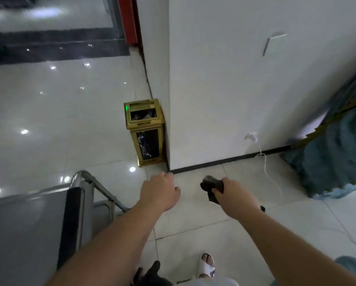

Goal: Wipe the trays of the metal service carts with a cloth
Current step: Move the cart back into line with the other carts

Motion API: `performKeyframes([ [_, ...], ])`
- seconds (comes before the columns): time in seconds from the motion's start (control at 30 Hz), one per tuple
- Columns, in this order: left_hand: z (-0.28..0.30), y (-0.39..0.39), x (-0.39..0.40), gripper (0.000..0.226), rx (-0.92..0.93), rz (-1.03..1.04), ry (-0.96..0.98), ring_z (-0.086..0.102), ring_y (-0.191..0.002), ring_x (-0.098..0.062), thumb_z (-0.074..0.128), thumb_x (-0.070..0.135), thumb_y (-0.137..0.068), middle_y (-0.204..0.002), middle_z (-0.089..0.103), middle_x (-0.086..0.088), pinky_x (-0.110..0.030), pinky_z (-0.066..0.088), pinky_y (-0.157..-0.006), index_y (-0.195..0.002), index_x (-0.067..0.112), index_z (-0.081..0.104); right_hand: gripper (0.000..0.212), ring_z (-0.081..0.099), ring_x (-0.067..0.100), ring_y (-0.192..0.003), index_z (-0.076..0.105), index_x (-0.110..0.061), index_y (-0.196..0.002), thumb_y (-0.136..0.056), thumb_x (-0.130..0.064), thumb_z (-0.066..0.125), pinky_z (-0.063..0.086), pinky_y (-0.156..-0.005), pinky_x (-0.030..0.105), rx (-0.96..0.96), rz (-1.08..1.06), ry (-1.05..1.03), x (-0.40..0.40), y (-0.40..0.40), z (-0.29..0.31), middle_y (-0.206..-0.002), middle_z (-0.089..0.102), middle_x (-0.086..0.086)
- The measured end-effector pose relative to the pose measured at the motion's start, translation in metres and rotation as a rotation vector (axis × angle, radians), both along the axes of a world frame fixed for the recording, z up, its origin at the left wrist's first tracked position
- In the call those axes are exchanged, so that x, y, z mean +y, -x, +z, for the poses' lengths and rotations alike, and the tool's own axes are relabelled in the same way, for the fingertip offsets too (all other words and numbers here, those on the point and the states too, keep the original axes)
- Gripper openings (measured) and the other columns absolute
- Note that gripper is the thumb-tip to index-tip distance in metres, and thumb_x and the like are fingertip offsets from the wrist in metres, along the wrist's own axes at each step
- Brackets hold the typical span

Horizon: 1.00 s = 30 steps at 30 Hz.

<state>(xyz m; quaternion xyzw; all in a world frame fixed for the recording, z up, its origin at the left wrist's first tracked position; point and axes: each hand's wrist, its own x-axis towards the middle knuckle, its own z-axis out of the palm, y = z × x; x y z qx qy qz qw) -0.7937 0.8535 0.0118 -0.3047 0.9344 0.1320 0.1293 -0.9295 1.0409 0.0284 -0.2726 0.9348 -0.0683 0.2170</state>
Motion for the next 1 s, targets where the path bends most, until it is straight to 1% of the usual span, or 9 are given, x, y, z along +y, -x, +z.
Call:
performKeyframes([
  [0.07, 0.001, 0.007, -0.013, 0.047, 0.009, 0.082, 0.01, 0.057, -0.117, -0.025, 0.04, 0.048, -0.105, -0.136, 0.057, -0.002, -0.042, 0.048, -0.092, -0.144, 0.024, 0.051, 0.026, 0.061, 0.017, -0.076, 0.054, -0.025, -0.104, -0.104, -0.05, 0.05, 0.056, -0.069, 0.038, 0.029, 0.102, 0.0, -0.027, 0.028, 0.004, -0.09, 0.061, -0.004],
  [0.17, 0.006, 0.012, -0.034, 0.046, 0.018, 0.2, -0.003, 0.058, -0.113, -0.024, 0.04, 0.047, -0.105, -0.132, 0.058, -0.003, -0.041, 0.048, -0.092, -0.143, 0.024, 0.051, 0.025, 0.059, 0.015, -0.075, 0.054, -0.027, -0.107, -0.103, -0.052, 0.05, 0.046, -0.06, 0.035, 0.034, 0.234, -0.014, -0.073, 0.055, 0.007, -0.088, 0.06, -0.007],
  [0.2, 0.007, 0.011, -0.043, 0.045, 0.015, 0.232, 0.004, 0.059, -0.111, -0.023, 0.04, 0.047, -0.105, -0.13, 0.059, -0.002, -0.04, 0.048, -0.091, -0.141, 0.023, 0.052, 0.025, 0.06, 0.015, -0.075, 0.053, -0.028, -0.106, -0.103, -0.053, 0.049, 0.047, -0.06, 0.035, 0.031, 0.273, -0.02, -0.089, 0.059, 0.005, -0.088, 0.06, -0.008],
  [0.3, 0.007, 0.009, -0.081, 0.043, 0.023, 0.336, 0.02, 0.058, -0.107, -0.019, 0.041, 0.048, -0.105, -0.126, 0.059, 0.0, -0.038, 0.048, -0.091, -0.137, 0.023, 0.053, 0.027, 0.061, 0.016, -0.078, 0.05, -0.028, -0.105, -0.103, -0.055, 0.047, 0.055, -0.069, 0.038, 0.022, 0.389, -0.034, -0.144, 0.066, -0.001, -0.09, 0.059, -0.007],
  [0.4, 0.001, 0.008, -0.13, 0.044, 0.029, 0.411, 0.0, 0.057, -0.11, -0.019, 0.041, 0.048, -0.105, -0.13, 0.058, -0.001, -0.039, 0.049, -0.095, -0.139, 0.023, 0.052, 0.024, 0.061, 0.014, -0.08, 0.052, -0.03, -0.107, -0.103, -0.054, 0.051, 0.057, -0.076, 0.039, 0.003, 0.469, -0.026, -0.207, 0.074, -0.007, -0.091, 0.059, -0.008],
  [0.57, -0.016, 0.018, -0.231, 0.047, 0.035, 0.483, -0.001, 0.058, -0.112, -0.02, 0.039, 0.048, -0.106, -0.132, 0.057, -0.002, -0.038, 0.05, -0.096, -0.142, 0.021, 0.05, 0.018, 0.06, 0.012, -0.075, 0.052, -0.036, -0.101, -0.101, -0.054, 0.054, 0.058, -0.076, 0.038, 0.039, 0.529, -0.012, -0.319, 0.093, -0.01, -0.085, 0.059, -0.011],
  [0.73, -0.018, 0.023, -0.317, 0.05, 0.01, 0.502, 0.013, 0.058, -0.112, -0.021, 0.039, 0.049, -0.104, -0.131, 0.058, -0.001, -0.035, 0.042, -0.085, -0.144, 0.021, 0.05, 0.021, 0.063, 0.014, -0.081, 0.056, -0.033, -0.107, -0.102, -0.053, 0.053, 0.059, -0.082, 0.04, 0.061, 0.548, -0.022, -0.416, 0.107, -0.001, -0.09, 0.062, -0.009],
  [0.87, -0.021, 0.021, -0.368, 0.049, -0.016, 0.558, -0.022, 0.058, -0.113, -0.023, 0.039, 0.049, -0.104, -0.131, 0.058, -0.003, -0.04, 0.047, -0.09, -0.142, 0.02, 0.051, 0.023, 0.061, 0.011, -0.082, 0.055, -0.031, -0.109, -0.103, -0.053, 0.054, 0.058, -0.08, 0.037, 0.006, 0.586, -0.007, -0.475, 0.109, -0.008, -0.09, 0.061, -0.01],
  [1.0, -0.03, 0.018, -0.409, 0.048, -0.035, 0.646, -0.073, 0.057, -0.115, -0.024, 0.038, 0.048, -0.105, -0.132, 0.056, -0.005, -0.041, 0.047, -0.093, -0.142, 0.02, 0.051, 0.025, 0.063, 0.013, -0.089, 0.057, -0.031, -0.116, -0.102, -0.052, 0.056, 0.059, -0.085, 0.039, -0.033, 0.651, -0.025, -0.538, 0.116, -0.019, -0.098, 0.064, -0.008],
])
